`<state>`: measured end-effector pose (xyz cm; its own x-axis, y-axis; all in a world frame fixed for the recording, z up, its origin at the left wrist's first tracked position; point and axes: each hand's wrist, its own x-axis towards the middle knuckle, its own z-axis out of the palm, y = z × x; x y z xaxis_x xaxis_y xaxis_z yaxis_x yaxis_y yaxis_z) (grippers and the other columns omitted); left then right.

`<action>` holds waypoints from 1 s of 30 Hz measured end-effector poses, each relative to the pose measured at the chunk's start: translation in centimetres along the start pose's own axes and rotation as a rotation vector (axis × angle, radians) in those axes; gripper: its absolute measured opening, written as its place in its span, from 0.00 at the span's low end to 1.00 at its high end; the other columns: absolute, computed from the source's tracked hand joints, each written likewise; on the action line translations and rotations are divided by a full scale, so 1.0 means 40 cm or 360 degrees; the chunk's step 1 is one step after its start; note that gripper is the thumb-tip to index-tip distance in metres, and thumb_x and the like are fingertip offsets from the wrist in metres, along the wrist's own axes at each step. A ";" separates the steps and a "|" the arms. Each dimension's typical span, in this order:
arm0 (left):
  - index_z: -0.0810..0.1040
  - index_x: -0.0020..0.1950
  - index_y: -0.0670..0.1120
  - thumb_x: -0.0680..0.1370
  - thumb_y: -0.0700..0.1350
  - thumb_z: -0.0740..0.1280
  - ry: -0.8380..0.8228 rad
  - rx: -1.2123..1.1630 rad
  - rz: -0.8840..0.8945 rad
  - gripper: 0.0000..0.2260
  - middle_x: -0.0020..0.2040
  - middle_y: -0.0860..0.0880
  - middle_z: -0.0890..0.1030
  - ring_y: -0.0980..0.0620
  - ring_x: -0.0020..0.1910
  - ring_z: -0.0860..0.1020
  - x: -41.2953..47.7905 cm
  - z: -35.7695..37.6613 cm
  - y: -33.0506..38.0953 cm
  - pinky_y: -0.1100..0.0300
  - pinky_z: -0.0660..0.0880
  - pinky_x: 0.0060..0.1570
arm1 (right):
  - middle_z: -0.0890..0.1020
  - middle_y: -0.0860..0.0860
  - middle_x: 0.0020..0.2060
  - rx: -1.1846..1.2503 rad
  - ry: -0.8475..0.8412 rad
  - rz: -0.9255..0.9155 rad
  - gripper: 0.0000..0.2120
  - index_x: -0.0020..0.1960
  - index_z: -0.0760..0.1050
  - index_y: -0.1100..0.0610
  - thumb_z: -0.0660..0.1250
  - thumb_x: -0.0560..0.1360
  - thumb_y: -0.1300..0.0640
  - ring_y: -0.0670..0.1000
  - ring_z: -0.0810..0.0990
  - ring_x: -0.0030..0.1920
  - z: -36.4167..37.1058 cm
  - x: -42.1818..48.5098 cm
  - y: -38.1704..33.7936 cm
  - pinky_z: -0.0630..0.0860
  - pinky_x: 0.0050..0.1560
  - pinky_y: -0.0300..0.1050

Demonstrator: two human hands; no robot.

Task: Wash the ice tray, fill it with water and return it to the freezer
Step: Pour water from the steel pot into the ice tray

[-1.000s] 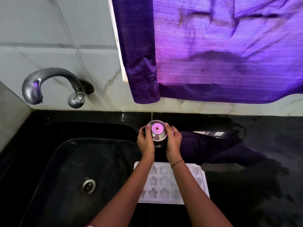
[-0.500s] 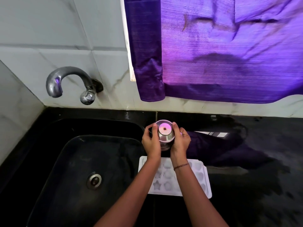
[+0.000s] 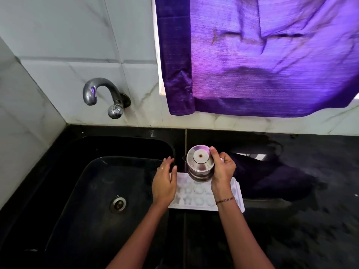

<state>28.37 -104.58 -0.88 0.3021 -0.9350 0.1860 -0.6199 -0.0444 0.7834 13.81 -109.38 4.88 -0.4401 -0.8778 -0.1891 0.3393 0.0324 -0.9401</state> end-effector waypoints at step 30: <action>0.51 0.77 0.51 0.76 0.58 0.34 -0.0416 0.0507 0.0042 0.31 0.78 0.54 0.50 0.60 0.75 0.45 -0.083 0.002 -0.131 0.62 0.42 0.74 | 0.64 0.53 0.27 -0.0408 0.0014 -0.0051 0.22 0.28 0.61 0.55 0.74 0.69 0.58 0.47 0.62 0.30 -0.009 -0.010 0.033 0.64 0.32 0.41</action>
<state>30.56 -101.25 -5.66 0.1143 -0.9933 0.0148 -0.8306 -0.0874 0.5499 14.12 -108.80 3.63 -0.4547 -0.8763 -0.1594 0.1034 0.1259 -0.9866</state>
